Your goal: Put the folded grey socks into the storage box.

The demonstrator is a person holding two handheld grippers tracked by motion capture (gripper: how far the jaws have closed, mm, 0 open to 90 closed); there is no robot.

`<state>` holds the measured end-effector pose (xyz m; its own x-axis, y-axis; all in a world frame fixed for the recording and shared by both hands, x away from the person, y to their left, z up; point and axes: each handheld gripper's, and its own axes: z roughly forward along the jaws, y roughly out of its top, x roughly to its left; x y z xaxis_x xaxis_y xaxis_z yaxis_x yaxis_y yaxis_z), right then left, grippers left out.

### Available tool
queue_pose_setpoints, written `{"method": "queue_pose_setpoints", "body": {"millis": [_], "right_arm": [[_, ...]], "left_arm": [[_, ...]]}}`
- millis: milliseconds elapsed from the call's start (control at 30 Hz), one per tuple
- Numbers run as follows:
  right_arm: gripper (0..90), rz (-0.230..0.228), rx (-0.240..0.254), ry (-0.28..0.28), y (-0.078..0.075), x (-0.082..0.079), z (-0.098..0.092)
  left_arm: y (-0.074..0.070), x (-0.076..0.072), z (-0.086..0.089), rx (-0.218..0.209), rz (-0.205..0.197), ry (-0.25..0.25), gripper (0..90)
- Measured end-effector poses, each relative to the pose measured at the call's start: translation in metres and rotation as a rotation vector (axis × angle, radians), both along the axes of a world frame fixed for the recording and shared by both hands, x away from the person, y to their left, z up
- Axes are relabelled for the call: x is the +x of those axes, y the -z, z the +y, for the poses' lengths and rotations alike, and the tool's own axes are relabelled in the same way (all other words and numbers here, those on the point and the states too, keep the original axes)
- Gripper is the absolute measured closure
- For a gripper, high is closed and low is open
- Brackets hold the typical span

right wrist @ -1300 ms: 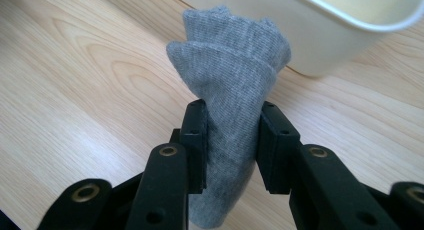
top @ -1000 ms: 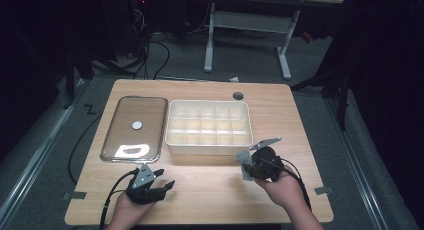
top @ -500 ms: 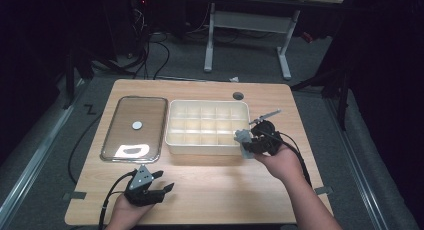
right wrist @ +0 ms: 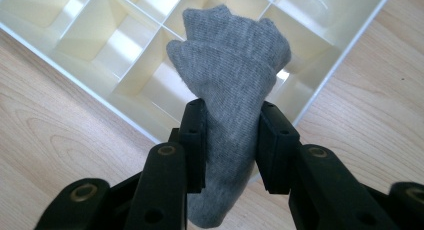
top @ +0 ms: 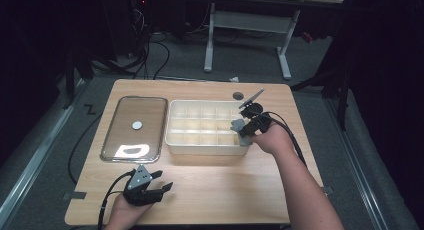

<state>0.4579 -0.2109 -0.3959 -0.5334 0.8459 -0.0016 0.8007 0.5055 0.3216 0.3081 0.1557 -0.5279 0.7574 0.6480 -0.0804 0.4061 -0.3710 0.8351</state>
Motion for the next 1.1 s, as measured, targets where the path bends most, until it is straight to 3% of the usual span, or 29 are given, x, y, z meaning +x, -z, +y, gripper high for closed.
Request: {"method": "queue_pose_setpoints", "body": {"millis": [233, 633, 1100], "right_arm": [[69.6, 0.068, -0.026, -0.015, 0.008, 0.012, 0.008], [69.8, 0.146, -0.075, -0.003, 0.015, 0.021, 0.014], [70.7, 0.178, -0.172, -0.018, 0.032, 0.026, 0.024]], "left_arm": [[0.000, 0.000, 0.000, -0.016, 0.005, -0.002, 42.0], [0.001, 0.000, 0.000, -0.002, -0.003, -0.004, 41.5], [0.002, 0.000, 0.001, -0.002, -0.009, -0.013, 40.7]]}}
